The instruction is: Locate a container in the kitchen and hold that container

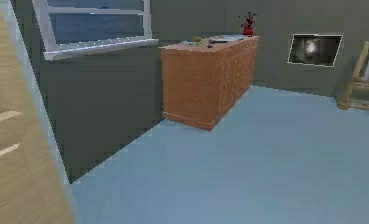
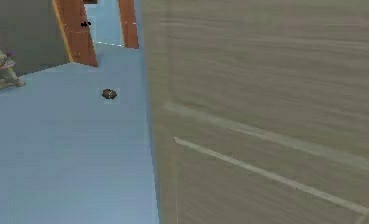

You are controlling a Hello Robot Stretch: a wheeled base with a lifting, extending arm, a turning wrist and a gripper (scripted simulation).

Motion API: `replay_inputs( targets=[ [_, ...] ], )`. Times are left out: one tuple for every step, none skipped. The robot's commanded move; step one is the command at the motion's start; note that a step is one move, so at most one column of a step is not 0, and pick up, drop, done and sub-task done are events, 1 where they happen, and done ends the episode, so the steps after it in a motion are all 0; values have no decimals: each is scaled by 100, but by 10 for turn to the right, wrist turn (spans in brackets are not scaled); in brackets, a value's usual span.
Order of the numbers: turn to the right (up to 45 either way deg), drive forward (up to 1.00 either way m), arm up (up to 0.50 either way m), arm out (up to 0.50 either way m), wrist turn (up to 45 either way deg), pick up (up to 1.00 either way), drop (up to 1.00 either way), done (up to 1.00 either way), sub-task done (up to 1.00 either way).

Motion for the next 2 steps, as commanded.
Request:
replay_inputs(
  targets=[
    [300,0,0,0,0,0,0,0,0],
    [0,80,0,0,0,0,0,0,0]
  ],
)
